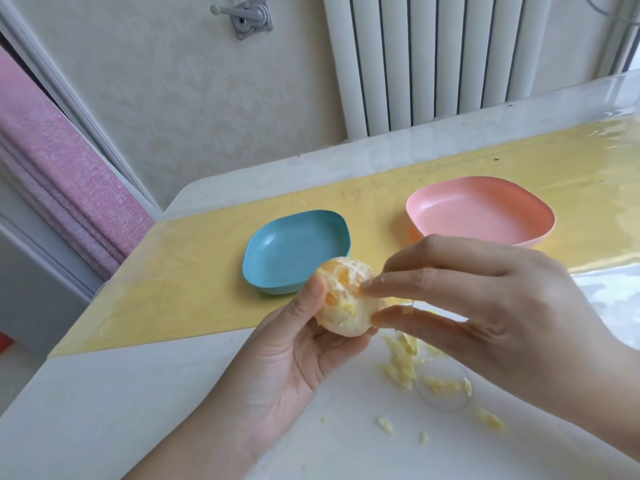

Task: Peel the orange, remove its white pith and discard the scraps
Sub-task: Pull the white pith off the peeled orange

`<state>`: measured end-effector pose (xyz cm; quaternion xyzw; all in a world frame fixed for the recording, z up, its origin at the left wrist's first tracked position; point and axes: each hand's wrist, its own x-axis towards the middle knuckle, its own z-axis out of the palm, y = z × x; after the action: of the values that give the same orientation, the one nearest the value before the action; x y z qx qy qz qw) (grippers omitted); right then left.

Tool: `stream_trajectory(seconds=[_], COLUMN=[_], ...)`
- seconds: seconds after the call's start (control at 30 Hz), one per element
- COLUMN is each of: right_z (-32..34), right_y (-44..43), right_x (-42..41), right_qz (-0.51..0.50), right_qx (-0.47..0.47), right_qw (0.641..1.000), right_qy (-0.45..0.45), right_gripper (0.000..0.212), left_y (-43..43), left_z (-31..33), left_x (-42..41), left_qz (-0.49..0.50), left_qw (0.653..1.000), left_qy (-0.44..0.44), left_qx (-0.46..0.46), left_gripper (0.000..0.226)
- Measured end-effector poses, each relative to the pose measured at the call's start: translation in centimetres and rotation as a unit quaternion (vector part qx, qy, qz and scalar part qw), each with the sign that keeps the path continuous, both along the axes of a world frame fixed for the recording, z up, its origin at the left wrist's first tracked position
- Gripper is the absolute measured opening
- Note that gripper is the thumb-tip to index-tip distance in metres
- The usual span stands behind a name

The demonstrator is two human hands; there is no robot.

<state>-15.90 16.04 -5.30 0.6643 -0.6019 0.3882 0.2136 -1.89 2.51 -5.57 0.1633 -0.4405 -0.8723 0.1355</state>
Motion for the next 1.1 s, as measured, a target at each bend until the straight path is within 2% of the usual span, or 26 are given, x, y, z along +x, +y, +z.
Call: stream_trajectory(seconds=[0.3, 0.43, 0.57, 0.8, 0.87, 0.97, 1.1], right_z=[0.1, 0.2, 0.1, 0.1, 0.1, 0.0, -0.2], right_y=[0.0, 0.1, 0.2, 0.2, 0.1, -0.1, -0.1], right_x=[-0.1, -0.1, -0.2, 0.0, 0.1, 0.2, 0.2], right_qz=[0.000, 0.005, 0.008, -0.001, -0.011, -0.016, -0.013], right_qx=[-0.011, -0.010, -0.012, -0.026, -0.037, -0.040, -0.044], right_qw=[0.999, 0.999, 0.999, 0.999, 0.999, 0.999, 0.998], right_qy=[0.031, 0.031, 0.030, 0.018, 0.012, 0.020, 0.052], right_gripper=[0.012, 0.012, 0.011, 0.010, 0.011, 0.020, 0.012], left_y=[0.3, 0.5, 0.9, 1.1, 1.0, 1.1, 1.3], left_z=[-0.2, 0.0, 0.3, 0.6, 0.7, 0.9, 1.0], left_x=[0.2, 0.2, 0.2, 0.3, 0.3, 0.4, 0.2], left_qz=[0.020, 0.020, 0.034, 0.043, 0.036, 0.051, 0.072], left_qw=[0.995, 0.996, 0.996, 0.998, 0.999, 0.998, 0.994], left_qy=[-0.014, -0.015, -0.033, -0.022, -0.004, -0.012, -0.027], left_qx=[-0.101, -0.089, -0.078, -0.038, -0.020, -0.045, -0.077], left_gripper=[0.055, 0.051, 0.032, 0.035, 0.042, 0.035, 0.029])
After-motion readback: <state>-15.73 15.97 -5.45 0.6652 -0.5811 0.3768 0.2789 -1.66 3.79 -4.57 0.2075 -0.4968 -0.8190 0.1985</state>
